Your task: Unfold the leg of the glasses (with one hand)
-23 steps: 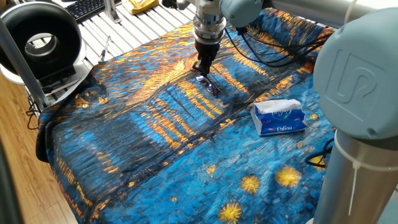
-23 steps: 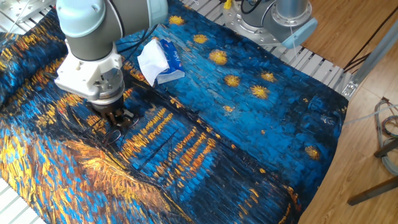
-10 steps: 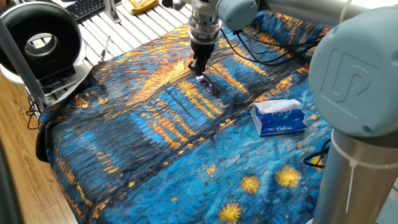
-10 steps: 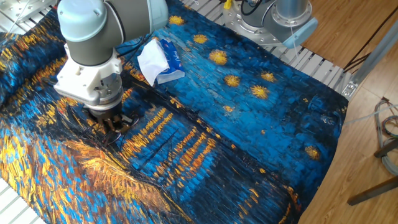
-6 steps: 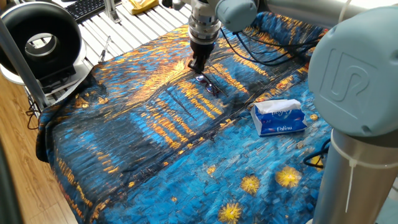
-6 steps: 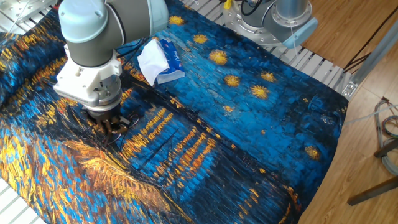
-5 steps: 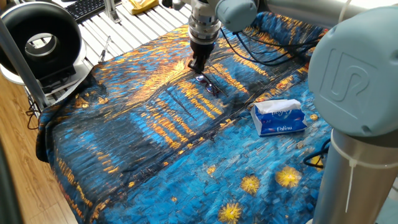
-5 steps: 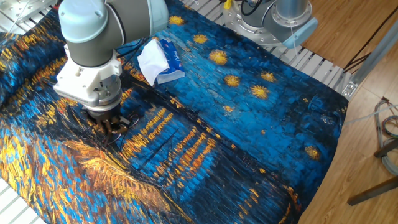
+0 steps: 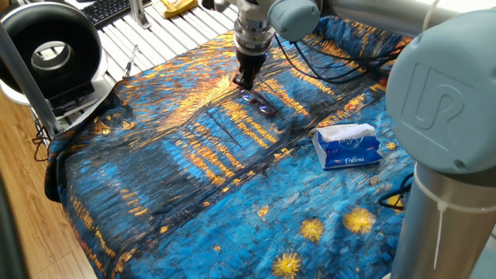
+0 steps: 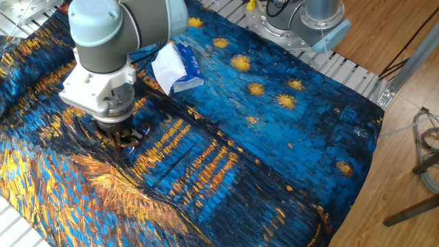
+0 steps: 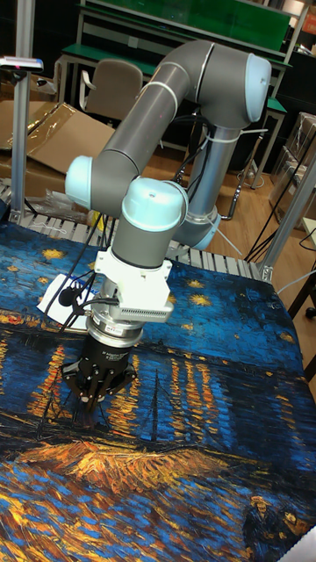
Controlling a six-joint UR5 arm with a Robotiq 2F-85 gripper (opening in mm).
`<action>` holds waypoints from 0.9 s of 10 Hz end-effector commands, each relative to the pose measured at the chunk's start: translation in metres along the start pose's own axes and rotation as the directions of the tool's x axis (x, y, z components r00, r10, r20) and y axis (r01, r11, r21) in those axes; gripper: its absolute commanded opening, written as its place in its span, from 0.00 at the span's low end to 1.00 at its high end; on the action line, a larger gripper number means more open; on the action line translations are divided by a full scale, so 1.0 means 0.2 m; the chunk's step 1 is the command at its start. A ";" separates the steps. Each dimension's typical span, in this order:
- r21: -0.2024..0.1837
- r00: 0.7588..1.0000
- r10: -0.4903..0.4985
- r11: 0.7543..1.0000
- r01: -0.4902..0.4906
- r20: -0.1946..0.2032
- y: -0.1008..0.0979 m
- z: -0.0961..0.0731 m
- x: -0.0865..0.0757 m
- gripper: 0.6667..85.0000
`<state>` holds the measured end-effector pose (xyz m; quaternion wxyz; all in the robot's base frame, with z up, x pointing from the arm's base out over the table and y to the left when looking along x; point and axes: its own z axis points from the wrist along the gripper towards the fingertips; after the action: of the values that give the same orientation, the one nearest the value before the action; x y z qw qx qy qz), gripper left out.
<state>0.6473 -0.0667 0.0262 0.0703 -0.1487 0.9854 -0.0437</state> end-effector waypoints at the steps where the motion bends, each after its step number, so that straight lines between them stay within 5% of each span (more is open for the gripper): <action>1: 0.004 0.999 0.039 0.999 -0.039 -0.001 0.01 -0.03 0.00 0.10; 9: 0.061 0.999 0.046 0.997 -0.044 -0.028 -0.01 -0.14 0.08 0.05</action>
<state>0.6342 -0.0694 0.0440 0.0611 -0.1300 0.9872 -0.0692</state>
